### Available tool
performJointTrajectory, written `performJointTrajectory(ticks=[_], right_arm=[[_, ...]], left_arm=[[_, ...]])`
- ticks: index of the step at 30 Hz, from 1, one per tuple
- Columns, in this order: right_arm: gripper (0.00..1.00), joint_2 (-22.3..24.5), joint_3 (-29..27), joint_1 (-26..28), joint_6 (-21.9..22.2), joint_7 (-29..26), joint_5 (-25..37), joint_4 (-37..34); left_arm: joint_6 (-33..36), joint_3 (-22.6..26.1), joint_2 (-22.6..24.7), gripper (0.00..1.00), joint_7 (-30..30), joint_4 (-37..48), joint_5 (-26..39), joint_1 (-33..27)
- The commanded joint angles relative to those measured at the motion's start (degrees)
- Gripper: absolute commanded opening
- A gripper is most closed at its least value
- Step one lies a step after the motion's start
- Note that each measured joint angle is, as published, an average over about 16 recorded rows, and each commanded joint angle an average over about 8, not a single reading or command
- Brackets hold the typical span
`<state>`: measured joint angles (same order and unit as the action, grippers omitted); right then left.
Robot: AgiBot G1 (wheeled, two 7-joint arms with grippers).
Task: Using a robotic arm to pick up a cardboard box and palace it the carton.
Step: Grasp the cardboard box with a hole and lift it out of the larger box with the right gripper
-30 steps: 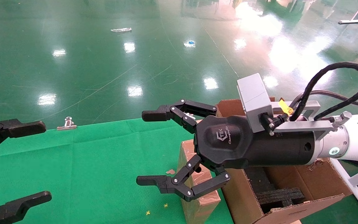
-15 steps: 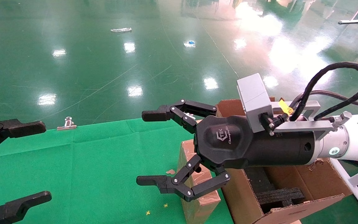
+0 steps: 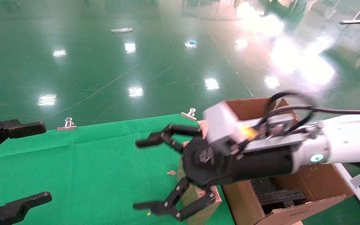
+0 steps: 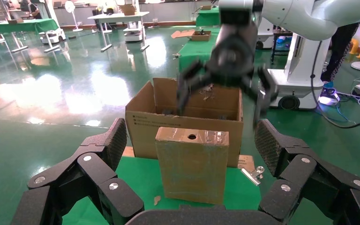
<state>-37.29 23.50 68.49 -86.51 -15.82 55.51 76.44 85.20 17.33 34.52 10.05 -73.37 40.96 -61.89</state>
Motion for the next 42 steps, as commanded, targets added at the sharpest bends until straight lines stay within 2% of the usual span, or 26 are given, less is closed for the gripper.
performJointTrajectory(ticks=[1, 9, 15, 20, 27, 33, 42], right_arm=[[1.00, -0.36, 1.54, 1.38, -0.28, -0.95, 3.02, 0.68], [1.00, -6.48, 14.61, 14.73, -3.30, -8.46, 22.62, 1.06], [1.00, -8.83, 25.28, 25.74, -4.22, -14.62, 30.69, 1.04], [1.00, -9.06, 34.64, 36.73, -4.70, -17.67, 32.16, 1.19], [1.00, -11.20, 51.55, 49.37, -4.62, -19.55, 32.55, 1.38], [1.00, -14.21, 62.34, 54.50, -3.67, -23.11, 30.60, 1.47], [1.00, -16.51, 68.71, 56.91, -1.79, -28.07, 28.18, 1.42]], left_arm=[[0.00, 0.01, 0.00, 1.00, 0.00, 0.00, 0.00, 0.00], [-0.01, 0.03, -0.01, 1.00, -0.01, 0.01, -0.02, -0.01], [-0.01, 0.04, -0.02, 1.00, -0.02, 0.01, -0.03, -0.01], [-0.02, 0.06, -0.02, 1.00, -0.03, 0.01, -0.04, -0.02], [-0.03, 0.08, -0.03, 1.00, -0.04, 0.01, -0.05, -0.02], [-0.03, 0.09, -0.04, 1.00, -0.05, 0.01, -0.06, -0.02], [-0.04, 0.12, -0.05, 1.00, -0.06, 0.01, -0.08, -0.03]])
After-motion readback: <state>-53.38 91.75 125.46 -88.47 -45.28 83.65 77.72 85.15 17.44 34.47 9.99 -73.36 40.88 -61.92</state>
